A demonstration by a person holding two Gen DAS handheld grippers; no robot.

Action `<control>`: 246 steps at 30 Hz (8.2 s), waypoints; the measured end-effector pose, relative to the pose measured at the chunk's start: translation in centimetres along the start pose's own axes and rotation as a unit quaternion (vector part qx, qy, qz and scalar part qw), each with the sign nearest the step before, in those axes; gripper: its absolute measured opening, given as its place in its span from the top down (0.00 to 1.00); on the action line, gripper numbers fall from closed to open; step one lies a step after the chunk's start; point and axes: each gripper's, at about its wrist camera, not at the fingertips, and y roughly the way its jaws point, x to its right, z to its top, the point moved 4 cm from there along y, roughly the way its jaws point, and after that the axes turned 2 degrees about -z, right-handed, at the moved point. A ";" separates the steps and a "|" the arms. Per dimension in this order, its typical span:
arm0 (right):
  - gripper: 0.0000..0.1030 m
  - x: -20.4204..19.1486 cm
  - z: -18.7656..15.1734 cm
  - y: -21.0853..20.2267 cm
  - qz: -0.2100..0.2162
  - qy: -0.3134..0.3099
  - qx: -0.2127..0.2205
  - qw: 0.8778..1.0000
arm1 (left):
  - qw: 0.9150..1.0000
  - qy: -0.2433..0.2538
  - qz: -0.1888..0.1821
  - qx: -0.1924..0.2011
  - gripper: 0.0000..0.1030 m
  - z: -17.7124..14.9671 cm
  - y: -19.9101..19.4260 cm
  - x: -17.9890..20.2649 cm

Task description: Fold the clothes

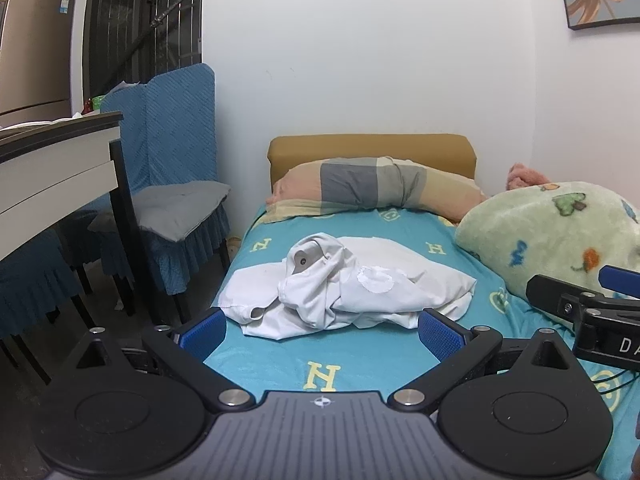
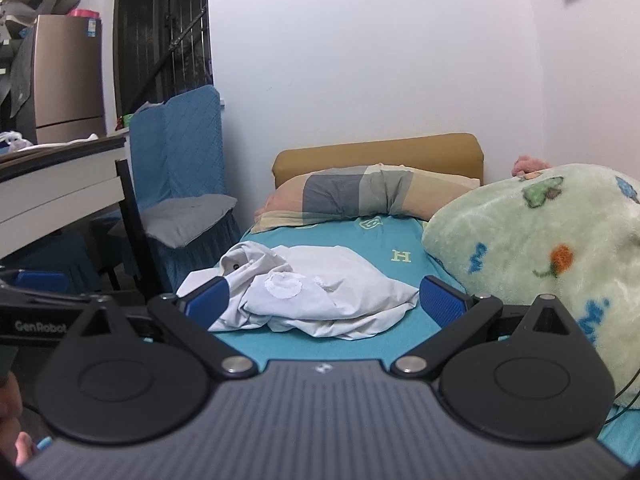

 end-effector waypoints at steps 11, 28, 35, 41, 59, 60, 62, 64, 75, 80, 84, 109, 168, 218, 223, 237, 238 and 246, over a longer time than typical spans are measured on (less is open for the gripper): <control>0.00 0.4 -0.3 0.6 0.000 0.013 -0.015 1.000 | 1.000 0.006 -0.018 -0.017 0.00 0.1 2.0 2.9; 0.00 1.0 -0.1 0.2 -0.032 0.013 0.003 0.999 | 0.999 -0.036 -0.015 -0.018 0.00 -0.2 2.7 2.4; 0.00 1.0 0.2 -0.3 -0.042 0.012 0.026 0.999 | 1.000 -0.022 0.000 0.003 0.00 -0.2 2.4 2.5; 0.00 1.3 0.3 -0.6 -0.042 0.018 0.044 0.998 | 0.999 -0.027 -0.022 0.031 0.00 0.2 1.6 3.0; 0.06 -3.5 -2.6 6.5 0.019 0.044 -0.051 0.998 | 0.993 -0.077 0.087 0.031 0.00 2.8 1.3 -6.1; 0.11 -4.8 -2.8 7.7 0.029 0.033 -0.059 0.997 | 0.990 -0.092 0.103 0.031 0.00 2.8 1.5 -7.3; 0.17 -7.8 -3.1 10.7 0.045 0.012 -0.073 0.996 | 0.983 -0.124 0.129 0.026 0.00 2.6 1.8 -9.7; 0.19 -10.5 -3.8 14.1 0.055 0.005 -0.091 0.994 | 0.977 -0.168 0.130 0.023 0.00 2.2 2.0 -11.8; 0.90 -13.7 -5.4 25.9 -0.006 -0.017 -0.143 0.990 | 0.967 -0.221 0.128 0.004 0.00 1.0 4.6 -15.5; 0.95 -9.5 -0.4 19.1 -0.002 -0.050 -0.058 0.997 | 0.977 -0.193 0.096 0.001 0.00 1.3 5.2 -13.4; 0.95 -5.0 3.2 13.2 0.004 -0.029 -0.024 0.999 | 0.992 -0.122 0.033 -0.005 0.00 1.4 5.1 -9.7; 0.41 14.1 -8.0 10.4 -0.070 0.242 -0.268 0.930 | 0.935 0.341 -0.050 -0.081 0.29 -8.0 13.3 10.8; 0.17 8.0 -5.4 9.0 -0.250 0.079 -0.099 0.960 | 0.983 0.127 -0.131 -0.008 0.94 0.3 11.2 5.8; 0.17 5.4 35.7 -25.1 -0.187 0.014 0.219 0.958 | 0.902 0.020 0.168 0.398 0.29 33.3 -39.4 7.6; 0.17 3.8 38.1 -32.3 -0.172 -0.001 0.267 0.948 | 0.903 -0.013 0.138 0.407 0.29 35.0 -47.8 6.8; 0.15 -1.0 44.5 -42.7 -0.136 -0.022 0.322 0.937 | 0.881 -0.071 0.106 0.456 0.28 41.4 -60.0 -0.8; 0.15 -1.5 44.7 -42.7 -0.143 -0.031 0.324 0.935 | 0.881 -0.072 0.106 0.455 0.28 42.0 -59.3 -1.1; 0.16 -2.5 44.8 -36.2 -0.168 -0.060 0.307 0.935 | 0.904 -0.067 0.097 0.412 0.26 42.5 -46.1 -2.6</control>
